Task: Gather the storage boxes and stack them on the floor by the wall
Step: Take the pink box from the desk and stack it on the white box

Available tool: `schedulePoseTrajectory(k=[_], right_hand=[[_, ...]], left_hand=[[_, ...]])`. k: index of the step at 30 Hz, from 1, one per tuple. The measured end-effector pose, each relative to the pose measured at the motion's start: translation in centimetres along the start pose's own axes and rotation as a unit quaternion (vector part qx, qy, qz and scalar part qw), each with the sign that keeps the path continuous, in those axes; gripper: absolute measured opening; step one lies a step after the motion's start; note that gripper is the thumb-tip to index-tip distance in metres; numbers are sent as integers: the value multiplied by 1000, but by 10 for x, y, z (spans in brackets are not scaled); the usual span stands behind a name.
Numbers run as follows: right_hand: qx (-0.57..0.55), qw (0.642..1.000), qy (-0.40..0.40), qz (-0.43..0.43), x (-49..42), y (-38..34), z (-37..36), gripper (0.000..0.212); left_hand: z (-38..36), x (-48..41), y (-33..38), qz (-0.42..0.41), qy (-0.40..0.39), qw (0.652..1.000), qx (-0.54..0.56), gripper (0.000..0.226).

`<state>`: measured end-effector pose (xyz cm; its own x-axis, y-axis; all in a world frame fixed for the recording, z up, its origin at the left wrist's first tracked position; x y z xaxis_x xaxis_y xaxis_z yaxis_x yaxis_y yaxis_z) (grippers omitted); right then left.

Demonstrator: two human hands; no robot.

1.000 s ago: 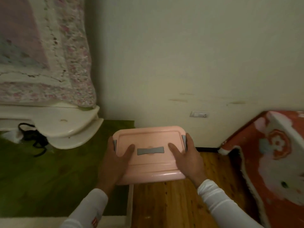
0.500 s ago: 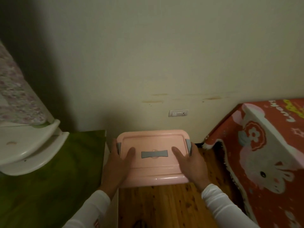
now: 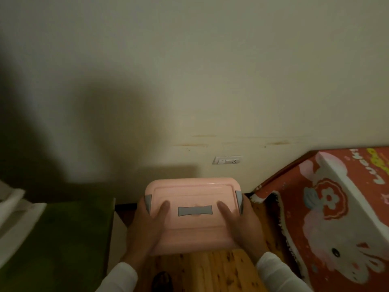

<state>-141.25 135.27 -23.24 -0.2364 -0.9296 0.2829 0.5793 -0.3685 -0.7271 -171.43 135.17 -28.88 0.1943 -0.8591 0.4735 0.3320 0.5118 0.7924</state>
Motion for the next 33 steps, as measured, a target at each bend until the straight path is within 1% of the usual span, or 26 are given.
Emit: schedulePoseTrajectory(k=[3,7,11,16,17,20,22,25,28,33], right_hand=[[2,1000,-15,-10,-22,1,-10,67],[24,999,-38,-17,-50,12,-32,73],[4,997,-63,-46,-76,44,-63,83],[2,994,-93,-60,-109,91,-94,84],[1,993,-98,-62,-118,102,-100,86],[-2,991,-113,-65,-138,129,-116,90],[2,990,-126,-67,-152,149,-130,89],[-6,987,-143,-67,-172,180,-155,86],[-10,988,-144,-60,-194,200,-173,83],[-17,988,-145,-43,-236,230,-208,78]], left_hand=[[-3,-16,-3,6,0,1000,15,70],[-7,-34,-19,29,10,999,31,72],[-21,-54,-40,53,13,998,40,69],[-50,-81,-75,86,16,995,40,60],[-58,-87,-84,95,19,994,43,61],[-82,-102,-110,118,16,992,45,77],[-97,-114,-131,132,18,990,35,78],[-118,-137,-159,139,22,989,37,75],[-132,-159,-179,141,25,989,38,73],[-150,-204,-211,136,13,989,48,76]])
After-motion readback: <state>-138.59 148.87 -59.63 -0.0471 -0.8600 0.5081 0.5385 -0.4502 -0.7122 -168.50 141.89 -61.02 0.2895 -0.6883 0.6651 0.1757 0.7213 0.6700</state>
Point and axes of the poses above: each hand's wrist, its own x-axis away from the middle knuckle, its own z-axis out of the back of the hand, y = z × x, the point moved 10 cm from there along -x, towards the middle knuckle, and after that the axes turned 9 degrees about -y, right-handed, at the moved point
